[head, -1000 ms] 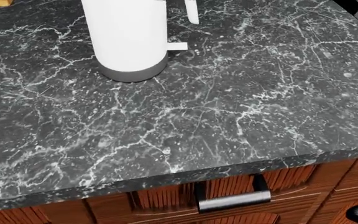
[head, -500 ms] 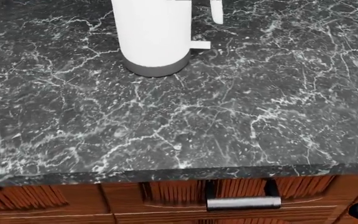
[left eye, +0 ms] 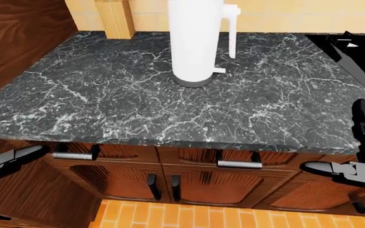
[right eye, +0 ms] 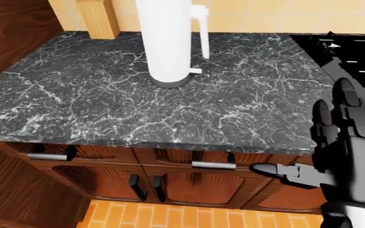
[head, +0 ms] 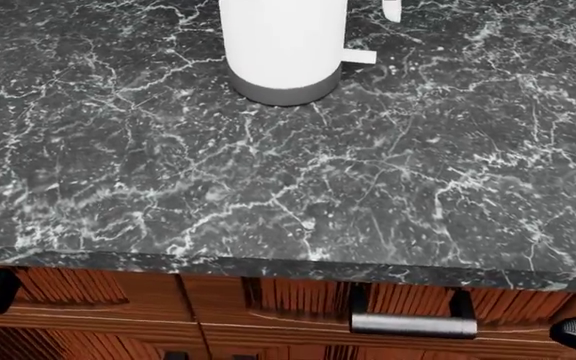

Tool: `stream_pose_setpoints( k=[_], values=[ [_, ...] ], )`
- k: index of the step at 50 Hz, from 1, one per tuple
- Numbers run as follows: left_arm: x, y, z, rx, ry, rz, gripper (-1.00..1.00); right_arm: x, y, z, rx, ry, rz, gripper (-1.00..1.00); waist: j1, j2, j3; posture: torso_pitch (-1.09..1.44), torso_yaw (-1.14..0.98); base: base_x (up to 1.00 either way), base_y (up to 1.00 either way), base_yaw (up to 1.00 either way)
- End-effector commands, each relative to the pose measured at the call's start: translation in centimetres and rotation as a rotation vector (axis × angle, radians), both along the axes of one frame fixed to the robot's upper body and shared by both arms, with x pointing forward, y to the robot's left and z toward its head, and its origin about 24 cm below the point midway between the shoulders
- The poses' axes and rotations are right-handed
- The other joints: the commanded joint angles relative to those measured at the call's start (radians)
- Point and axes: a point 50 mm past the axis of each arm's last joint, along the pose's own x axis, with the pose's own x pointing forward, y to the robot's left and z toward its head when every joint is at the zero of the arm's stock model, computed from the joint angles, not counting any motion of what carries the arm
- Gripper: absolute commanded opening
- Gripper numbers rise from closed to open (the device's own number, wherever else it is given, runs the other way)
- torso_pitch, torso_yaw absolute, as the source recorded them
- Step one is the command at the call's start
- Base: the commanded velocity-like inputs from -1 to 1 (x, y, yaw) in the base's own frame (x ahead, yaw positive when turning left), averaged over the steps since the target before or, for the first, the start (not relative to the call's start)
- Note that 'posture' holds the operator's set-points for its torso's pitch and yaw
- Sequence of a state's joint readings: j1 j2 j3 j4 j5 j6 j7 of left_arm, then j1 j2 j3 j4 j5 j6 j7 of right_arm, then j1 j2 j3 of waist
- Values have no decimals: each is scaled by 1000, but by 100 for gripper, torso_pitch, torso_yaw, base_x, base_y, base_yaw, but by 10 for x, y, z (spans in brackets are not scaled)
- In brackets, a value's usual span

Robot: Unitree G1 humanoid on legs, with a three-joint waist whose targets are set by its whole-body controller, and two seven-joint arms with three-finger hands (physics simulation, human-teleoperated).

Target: Close the lid of the electric kettle.

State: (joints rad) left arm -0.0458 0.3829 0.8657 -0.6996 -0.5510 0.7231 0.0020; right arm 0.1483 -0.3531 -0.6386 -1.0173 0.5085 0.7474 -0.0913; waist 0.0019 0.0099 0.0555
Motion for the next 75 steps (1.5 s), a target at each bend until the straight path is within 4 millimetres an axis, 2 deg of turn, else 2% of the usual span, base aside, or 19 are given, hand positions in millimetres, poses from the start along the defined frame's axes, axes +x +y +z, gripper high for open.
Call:
stream_pose_setpoints(
  k=[1, 18, 43, 48, 54, 62, 69, 75],
  values=[
    [-5, -2, 13, 48, -57, 10, 100, -4, 3, 10, -37, -65, 9, 100, 1, -4, -12, 0, 0, 0, 0, 0],
    [-5, -3, 15, 56, -57, 9, 100, -4, 3, 12, -33, -66, 9, 100, 0, -12, -24, 0, 0, 0, 0, 0],
    [-9, -4, 19, 93, -69, 22, 100, -4, 3, 10, -28, -58, 4, 100, -3, -8, -19, -1, 0, 0, 0, 0],
    [-9, -3, 18, 98, -68, 28, 100, -3, 3, 10, -28, -56, 6, 100, -2, -8, -26, -3, 0, 0, 0, 0],
    [-8, -3, 18, 104, -64, 30, 100, -2, 4, 9, -27, -55, 7, 100, -2, -8, -49, -8, 0, 0, 0, 0],
    [-7, -2, 16, 107, -61, 32, 100, -3, 4, 9, -27, -56, 7, 100, -1, -9, -97, -16, 0, 0, 0, 0],
    [-7, -2, 17, 109, -62, 33, 100, -2, 5, 10, -29, -56, 9, 100, 1, -10, -152, -23, 0, 0, 0, 0],
    [-7, -2, 16, 111, -63, 33, 100, -2, 4, 9, -29, -57, 8, 100, 2, -9, -211, -29, 0, 0, 0, 0]
  ],
)
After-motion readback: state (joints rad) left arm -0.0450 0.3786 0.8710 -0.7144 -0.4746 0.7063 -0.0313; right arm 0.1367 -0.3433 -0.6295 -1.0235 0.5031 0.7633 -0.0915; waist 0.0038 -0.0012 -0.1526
